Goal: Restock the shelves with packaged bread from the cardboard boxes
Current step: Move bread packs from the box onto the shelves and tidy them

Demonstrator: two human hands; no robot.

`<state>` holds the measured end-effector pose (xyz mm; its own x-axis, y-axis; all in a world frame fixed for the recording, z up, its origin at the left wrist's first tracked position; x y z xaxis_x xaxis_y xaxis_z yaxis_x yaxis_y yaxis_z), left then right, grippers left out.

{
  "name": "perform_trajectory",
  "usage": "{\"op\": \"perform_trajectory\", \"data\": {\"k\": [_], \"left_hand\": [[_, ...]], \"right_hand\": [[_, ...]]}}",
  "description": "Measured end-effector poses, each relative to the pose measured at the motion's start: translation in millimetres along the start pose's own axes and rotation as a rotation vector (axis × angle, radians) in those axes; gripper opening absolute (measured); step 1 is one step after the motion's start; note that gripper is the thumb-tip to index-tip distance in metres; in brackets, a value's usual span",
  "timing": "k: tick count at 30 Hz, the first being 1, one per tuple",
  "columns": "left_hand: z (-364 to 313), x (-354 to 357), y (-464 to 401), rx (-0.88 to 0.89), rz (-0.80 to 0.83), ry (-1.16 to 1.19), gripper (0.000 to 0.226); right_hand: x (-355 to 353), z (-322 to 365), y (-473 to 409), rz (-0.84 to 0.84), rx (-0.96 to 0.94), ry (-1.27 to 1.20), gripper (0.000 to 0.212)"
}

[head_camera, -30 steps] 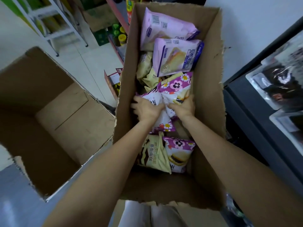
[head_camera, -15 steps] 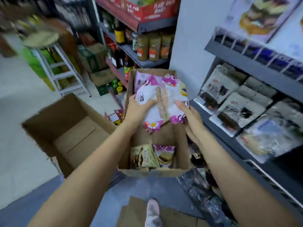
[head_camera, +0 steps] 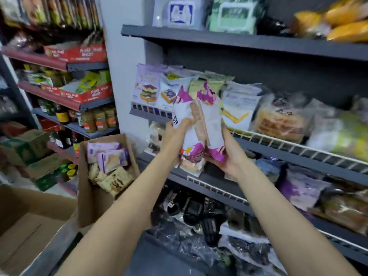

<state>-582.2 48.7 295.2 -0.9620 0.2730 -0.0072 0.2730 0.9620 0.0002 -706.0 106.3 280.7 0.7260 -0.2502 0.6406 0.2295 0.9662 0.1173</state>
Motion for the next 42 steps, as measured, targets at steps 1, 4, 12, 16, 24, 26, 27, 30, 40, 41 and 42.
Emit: {"op": "perform_trajectory", "data": {"k": [1, 4, 12, 16, 24, 26, 27, 30, 40, 41, 42], "left_hand": [[-10.8, 26.6, 3.4, 0.024, 0.035, -0.010, 0.078], [-46.0, 107.9, 17.6, 0.129, 0.098, -0.057, 0.078], [-84.5, 347.6, 56.9, 0.294, 0.056, -0.309, 0.081], [-88.7, 450.6, 65.1, 0.368, -0.034, -0.489, 0.095], [-98.3, 563.1, 48.5, 0.353, -0.168, -0.799, 0.102], [-98.9, 581.6, 43.0, 0.368, -0.138, -0.845, 0.104], [-98.7, 589.4, 39.2, 0.369, -0.123, -0.853, 0.104], [-100.5, 604.8, 27.5, 0.377, -0.113, -0.866, 0.105], [-90.4, 638.8, 17.4, 0.422, -0.014, -0.982, 0.111], [-88.8, 641.0, 19.0, 0.419, -0.009, -0.983, 0.111], [-86.7, 643.4, 20.5, 0.419, -0.003, -0.990, 0.111]], "right_hand": [[-13.5, 27.4, 12.3, -0.012, -0.073, -0.008, 0.048], [-66.9, 107.7, 49.1, -0.117, -0.276, -0.028, 0.074], [-265.1, 275.8, 135.6, -0.383, -0.479, -0.150, 0.034], [-377.9, 359.9, 171.9, -0.657, -0.586, -0.081, 0.048], [-459.2, 492.0, 155.9, -0.921, -0.493, 1.103, 0.064], [-456.1, 501.3, 128.4, -0.793, -0.390, 1.430, 0.062], [-454.8, 504.3, 115.0, -0.724, -0.348, 1.558, 0.062], [-452.0, 512.4, 83.1, -0.585, -0.296, 1.852, 0.064], [-484.6, 481.1, 58.4, -0.777, -0.606, 2.050, 0.077], [-489.5, 477.4, 66.5, -0.868, -0.681, 2.008, 0.075], [-493.2, 472.9, 73.6, -0.922, -0.729, 1.966, 0.071]]}}
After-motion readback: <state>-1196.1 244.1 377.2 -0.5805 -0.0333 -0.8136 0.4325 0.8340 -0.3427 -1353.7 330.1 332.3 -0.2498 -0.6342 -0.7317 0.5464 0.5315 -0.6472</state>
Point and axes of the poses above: each hand's wrist, its own y-axis away from the middle knuckle, its own x-axis out of the palm, z = x × y, the point moved 8 cm from there along -y, towards the middle knuckle, and after that the axes turned 15 degrees about -y, right-handed, at the moved point
